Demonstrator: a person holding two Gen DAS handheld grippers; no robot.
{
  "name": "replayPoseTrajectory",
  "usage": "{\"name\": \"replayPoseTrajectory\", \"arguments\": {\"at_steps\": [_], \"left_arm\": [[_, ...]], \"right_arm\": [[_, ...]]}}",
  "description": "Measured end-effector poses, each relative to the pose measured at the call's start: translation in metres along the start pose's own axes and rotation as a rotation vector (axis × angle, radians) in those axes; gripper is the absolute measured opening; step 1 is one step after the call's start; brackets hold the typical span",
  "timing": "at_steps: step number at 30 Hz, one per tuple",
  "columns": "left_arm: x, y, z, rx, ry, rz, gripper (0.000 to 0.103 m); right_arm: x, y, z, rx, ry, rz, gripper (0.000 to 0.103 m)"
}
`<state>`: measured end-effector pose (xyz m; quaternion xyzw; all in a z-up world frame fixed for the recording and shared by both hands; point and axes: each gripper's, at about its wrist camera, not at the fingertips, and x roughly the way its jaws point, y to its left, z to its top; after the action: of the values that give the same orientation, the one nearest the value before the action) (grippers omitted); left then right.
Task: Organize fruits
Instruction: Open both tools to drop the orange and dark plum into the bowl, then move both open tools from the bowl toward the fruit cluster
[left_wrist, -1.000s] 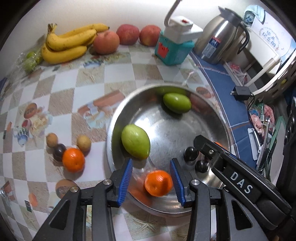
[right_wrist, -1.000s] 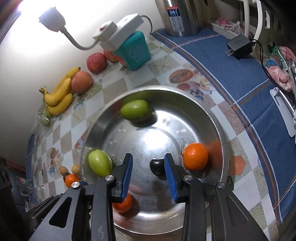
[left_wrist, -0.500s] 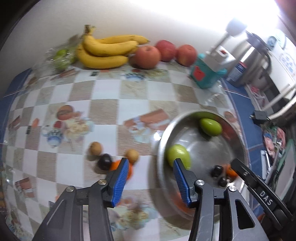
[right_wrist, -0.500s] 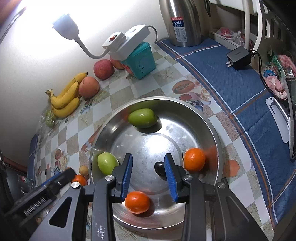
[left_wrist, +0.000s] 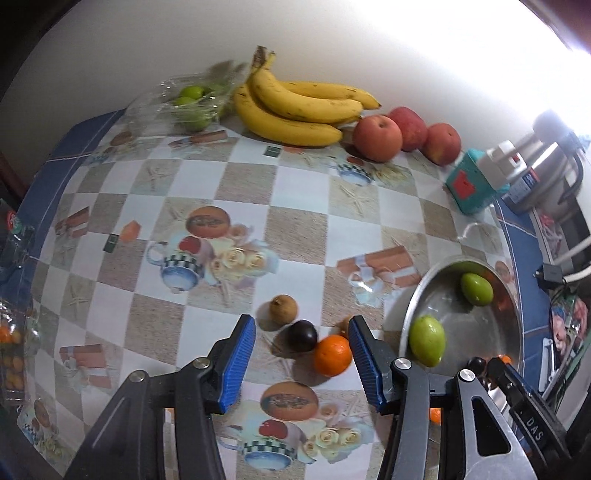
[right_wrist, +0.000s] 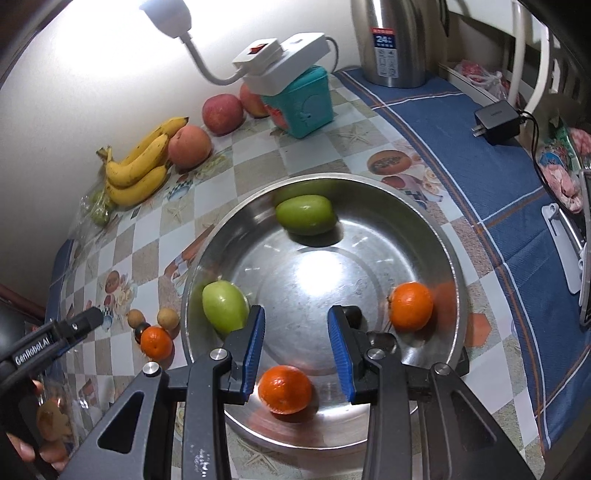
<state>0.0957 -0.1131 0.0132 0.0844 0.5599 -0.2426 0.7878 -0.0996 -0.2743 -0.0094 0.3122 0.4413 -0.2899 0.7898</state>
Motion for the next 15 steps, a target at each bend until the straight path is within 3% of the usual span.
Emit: {"name": "replayPoseTrajectory", "arguments": {"at_steps": [6,9,10,15], "left_arm": [[-0.001,0.015,0.003,-0.03,0.001,0.026,0.075],[-0.002,0.022,0.004,-0.029,-0.012,0.067,0.091],[-0.001,0.024,0.005,-0.023,-0.014,0.082,0.096],[0.001,0.034,0.005,-0.027,-0.014,0.125,0.102]], "right_arm": [[0.001,0.012,-0.003,-0.031,0.011,0.003,0.038],[0.004,0.014,-0.004,-0.039,0.019,-0.022,0.061],[0.006,0.015,-0.005,-0.043,0.024,-0.03,0.063],[0.01,0.015,-0.006,-0.051,0.03,-0.054,0.069]]}}
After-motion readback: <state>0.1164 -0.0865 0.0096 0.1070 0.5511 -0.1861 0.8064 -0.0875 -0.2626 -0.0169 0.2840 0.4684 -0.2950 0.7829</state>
